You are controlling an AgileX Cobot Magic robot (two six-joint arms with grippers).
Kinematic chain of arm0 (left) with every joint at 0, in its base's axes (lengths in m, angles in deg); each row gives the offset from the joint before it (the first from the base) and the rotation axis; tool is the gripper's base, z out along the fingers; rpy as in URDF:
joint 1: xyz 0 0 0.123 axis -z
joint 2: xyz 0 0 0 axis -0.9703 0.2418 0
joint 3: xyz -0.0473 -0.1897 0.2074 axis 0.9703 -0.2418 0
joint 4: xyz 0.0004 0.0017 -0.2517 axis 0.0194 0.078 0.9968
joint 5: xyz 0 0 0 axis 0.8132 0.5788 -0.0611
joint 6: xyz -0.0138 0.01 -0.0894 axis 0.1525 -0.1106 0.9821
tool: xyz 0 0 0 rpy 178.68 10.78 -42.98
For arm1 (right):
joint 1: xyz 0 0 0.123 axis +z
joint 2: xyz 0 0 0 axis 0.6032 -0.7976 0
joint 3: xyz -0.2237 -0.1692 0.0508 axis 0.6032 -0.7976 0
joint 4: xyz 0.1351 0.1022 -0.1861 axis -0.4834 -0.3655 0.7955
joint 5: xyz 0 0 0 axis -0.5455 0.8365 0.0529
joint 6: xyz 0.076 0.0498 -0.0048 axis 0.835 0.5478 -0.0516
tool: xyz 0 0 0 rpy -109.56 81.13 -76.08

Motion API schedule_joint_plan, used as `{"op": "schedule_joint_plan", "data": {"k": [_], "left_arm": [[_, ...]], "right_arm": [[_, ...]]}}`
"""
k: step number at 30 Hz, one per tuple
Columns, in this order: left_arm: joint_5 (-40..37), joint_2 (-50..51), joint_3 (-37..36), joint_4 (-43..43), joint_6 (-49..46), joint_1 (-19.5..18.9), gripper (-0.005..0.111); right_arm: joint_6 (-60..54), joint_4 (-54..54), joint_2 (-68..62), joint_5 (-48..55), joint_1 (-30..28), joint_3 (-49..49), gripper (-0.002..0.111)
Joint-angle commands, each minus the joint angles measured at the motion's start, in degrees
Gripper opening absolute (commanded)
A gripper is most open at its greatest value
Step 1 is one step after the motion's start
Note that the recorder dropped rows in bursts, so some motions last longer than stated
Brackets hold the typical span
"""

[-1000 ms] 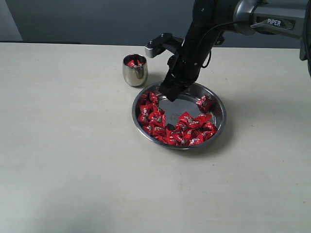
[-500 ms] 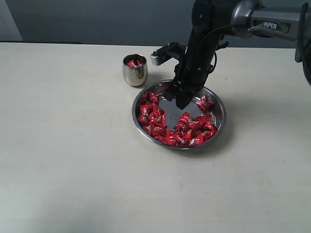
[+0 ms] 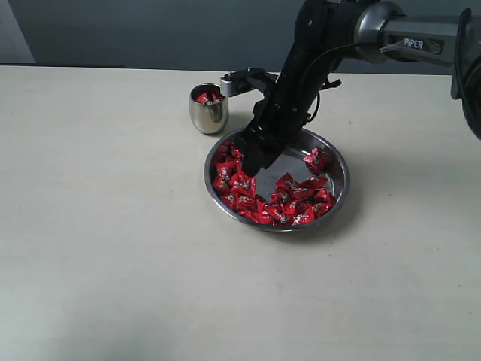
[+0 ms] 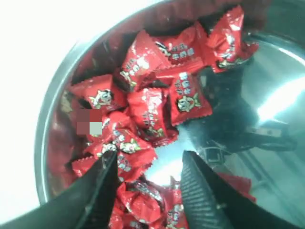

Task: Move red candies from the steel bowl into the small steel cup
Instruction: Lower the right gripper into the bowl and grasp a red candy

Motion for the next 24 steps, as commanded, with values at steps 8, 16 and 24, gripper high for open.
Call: {"op": "schedule_joint_plan", "data": {"k": [8,16,24], "left_arm": [[0.41,-0.25,0.06,0.02,0.32,0.6,0.0],[0.41,-0.25,0.06,0.02,0.32,0.6,0.0],[0.41,-0.25,0.06,0.02,0.32,0.6,0.0]], "right_arm": [[-0.65,-4.34,-4.95,1.18,-0.2,0.18,0.041],[-3.38,-4.34,-4.83,1.38,-0.2,0.29,0.0],[-5.13,-4.22,-0.93,0.07,-0.2,0.29,0.0]]}}
